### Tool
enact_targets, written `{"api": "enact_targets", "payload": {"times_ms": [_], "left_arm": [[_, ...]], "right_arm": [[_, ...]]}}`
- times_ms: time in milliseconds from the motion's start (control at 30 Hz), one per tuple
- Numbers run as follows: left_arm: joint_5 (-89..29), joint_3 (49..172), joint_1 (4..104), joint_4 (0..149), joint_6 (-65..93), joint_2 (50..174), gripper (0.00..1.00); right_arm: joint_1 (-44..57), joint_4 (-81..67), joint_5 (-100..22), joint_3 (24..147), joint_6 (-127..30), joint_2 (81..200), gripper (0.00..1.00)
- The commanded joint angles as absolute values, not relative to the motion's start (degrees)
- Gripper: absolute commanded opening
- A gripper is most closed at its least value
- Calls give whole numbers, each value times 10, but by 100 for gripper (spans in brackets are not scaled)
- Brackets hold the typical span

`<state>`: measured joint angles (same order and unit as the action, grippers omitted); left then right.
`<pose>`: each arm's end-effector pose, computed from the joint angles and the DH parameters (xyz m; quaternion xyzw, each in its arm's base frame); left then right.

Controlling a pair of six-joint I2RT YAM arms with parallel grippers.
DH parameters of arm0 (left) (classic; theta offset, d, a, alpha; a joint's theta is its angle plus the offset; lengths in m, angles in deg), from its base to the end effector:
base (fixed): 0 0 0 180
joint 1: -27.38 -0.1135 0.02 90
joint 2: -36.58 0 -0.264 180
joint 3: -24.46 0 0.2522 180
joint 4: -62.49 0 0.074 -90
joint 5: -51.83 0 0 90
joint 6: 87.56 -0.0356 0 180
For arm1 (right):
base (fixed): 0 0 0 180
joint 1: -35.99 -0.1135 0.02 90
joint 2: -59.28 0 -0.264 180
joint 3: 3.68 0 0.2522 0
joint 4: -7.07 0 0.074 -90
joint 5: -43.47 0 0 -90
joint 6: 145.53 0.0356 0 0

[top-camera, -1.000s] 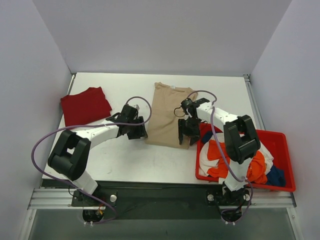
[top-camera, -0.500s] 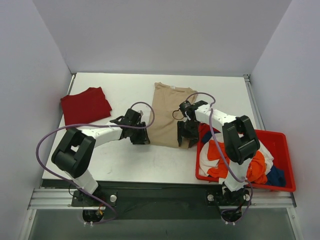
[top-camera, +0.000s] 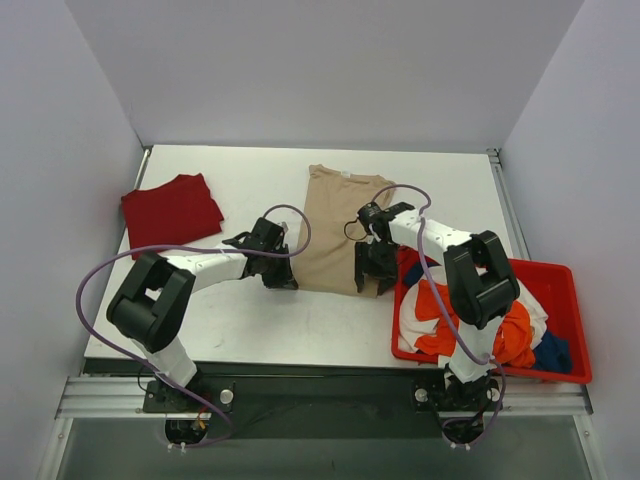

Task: Fold and stack the t-shirts
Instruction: Grab one side of the 2/3 rectangular tshirt with both arms

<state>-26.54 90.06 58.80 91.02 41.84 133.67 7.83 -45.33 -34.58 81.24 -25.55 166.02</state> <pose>0.2711 -0.1740 0.1494 -0.0407 0.9605 -0.2289 0.1530 0.3137 0.1763 0.1678 0.0014 0.9853 0.1565 0.0692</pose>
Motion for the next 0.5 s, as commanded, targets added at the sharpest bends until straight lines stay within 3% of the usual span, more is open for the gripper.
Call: {"api": "enact_targets", "payload": {"times_ms": [0,467], "left_arm": [[-289,899,591,927,414,1332,0],[-323,895,585,951,413,1312,0]], "right_arm": [[79,-488,-391,794,-262,1666,51],[73,-480,-395,780,-256,1670,51]]}}
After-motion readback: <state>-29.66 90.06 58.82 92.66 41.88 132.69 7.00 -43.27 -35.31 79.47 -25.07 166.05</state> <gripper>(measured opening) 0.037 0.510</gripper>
